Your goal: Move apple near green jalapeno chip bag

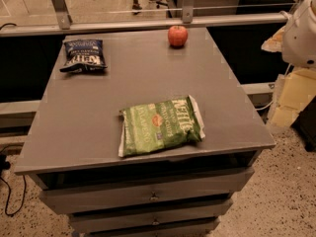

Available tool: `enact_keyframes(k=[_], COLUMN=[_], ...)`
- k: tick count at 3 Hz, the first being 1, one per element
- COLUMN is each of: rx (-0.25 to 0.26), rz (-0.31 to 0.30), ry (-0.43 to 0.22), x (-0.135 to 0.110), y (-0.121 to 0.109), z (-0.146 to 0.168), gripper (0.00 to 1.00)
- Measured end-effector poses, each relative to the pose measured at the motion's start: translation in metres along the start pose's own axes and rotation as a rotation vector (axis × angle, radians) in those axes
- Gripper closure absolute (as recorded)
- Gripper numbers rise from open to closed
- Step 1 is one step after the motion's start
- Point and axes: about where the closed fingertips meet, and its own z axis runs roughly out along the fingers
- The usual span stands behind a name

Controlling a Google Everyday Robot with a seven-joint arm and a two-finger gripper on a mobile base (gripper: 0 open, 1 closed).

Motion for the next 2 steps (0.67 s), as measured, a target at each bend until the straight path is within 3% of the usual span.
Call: enact_keyframes(k=[2], rx=[0.007], rz=[-0.01], ry=[-0.03], x=[-0.0057], y=[-0.0089], z=[0.0057], gripper=[0.0])
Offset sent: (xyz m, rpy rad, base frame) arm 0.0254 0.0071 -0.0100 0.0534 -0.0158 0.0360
